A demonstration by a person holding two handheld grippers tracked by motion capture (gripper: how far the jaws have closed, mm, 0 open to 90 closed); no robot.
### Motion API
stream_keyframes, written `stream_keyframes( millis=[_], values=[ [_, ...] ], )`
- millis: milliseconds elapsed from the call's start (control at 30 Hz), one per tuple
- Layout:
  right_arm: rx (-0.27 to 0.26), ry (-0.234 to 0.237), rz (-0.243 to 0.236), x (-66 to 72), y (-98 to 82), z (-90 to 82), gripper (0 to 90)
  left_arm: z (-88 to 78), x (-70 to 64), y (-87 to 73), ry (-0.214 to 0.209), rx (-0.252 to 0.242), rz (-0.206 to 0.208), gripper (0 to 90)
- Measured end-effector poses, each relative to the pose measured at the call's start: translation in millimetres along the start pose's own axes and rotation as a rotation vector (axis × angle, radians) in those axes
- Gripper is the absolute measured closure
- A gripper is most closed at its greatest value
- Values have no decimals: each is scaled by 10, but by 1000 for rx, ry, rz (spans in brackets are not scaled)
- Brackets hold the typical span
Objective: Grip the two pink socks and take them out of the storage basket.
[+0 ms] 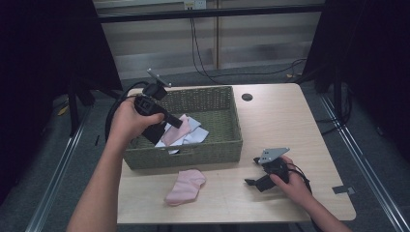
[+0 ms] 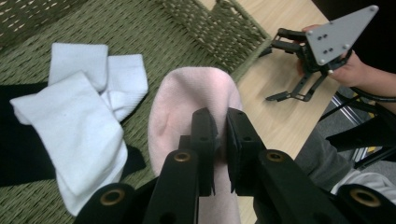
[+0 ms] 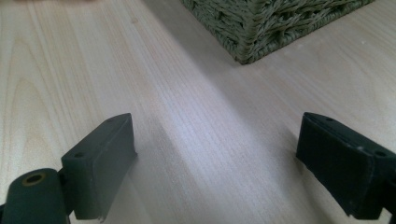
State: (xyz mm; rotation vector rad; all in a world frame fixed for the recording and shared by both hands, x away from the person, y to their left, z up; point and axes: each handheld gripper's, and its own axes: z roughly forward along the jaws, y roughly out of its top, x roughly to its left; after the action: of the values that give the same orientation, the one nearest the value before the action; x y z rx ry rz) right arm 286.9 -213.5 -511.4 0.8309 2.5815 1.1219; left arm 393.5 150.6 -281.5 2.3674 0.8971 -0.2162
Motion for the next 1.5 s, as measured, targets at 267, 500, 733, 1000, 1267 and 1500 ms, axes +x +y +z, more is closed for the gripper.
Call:
stream_keyframes(
  millis=[267,500,733,1000,1267,1500],
  values=[
    [0,0,1,1,-1,0,107,19,-78,-81,-9,8,21,825],
    [0,-1,1,1,-1,0,107,80,-80,-158,-1,13,25,825],
    [0,-1,0,1,-1,0,107,103,-110,-257,-17,0,46,823],
    [0,-1,0,1,-1,0,107,185,-180,-330,-23,12,65,823],
    [3,0,4,4,-1,-1,107,225,-296,-385,-40,-3,113,823],
    [4,0,2,3,-1,-1,107,358,-340,-443,-56,0,123,821]
  ],
)
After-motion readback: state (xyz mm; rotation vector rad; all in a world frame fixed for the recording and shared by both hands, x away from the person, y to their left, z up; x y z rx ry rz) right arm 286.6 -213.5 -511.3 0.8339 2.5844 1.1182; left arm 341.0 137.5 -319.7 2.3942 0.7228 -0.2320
